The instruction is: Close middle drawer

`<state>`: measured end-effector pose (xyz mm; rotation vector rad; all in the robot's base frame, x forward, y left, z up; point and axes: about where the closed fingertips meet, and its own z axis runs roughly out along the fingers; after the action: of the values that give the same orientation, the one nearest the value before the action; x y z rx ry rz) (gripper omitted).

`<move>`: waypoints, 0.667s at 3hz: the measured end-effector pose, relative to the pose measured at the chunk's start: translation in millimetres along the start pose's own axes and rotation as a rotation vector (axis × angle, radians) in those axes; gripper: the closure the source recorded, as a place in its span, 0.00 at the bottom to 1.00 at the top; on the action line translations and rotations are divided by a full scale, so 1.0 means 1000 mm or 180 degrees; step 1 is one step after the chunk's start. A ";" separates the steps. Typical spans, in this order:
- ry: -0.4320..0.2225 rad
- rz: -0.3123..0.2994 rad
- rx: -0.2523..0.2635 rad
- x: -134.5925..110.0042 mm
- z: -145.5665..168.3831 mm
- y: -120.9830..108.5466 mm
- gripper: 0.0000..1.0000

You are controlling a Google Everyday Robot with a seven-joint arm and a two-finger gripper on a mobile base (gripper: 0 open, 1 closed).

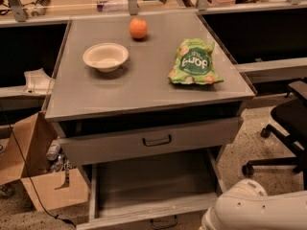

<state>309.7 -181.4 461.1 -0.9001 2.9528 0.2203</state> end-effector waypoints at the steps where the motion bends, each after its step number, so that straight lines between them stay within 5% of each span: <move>1: -0.0006 0.0062 0.0021 -0.002 0.001 -0.002 1.00; 2: 0.0004 0.0119 0.0030 0.001 0.003 -0.007 1.00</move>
Offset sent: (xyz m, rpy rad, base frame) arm 0.0049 -0.0127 -0.0073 -0.0130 0.0060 -0.0612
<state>313.4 -187.4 457.7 -0.8447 2.9712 0.2073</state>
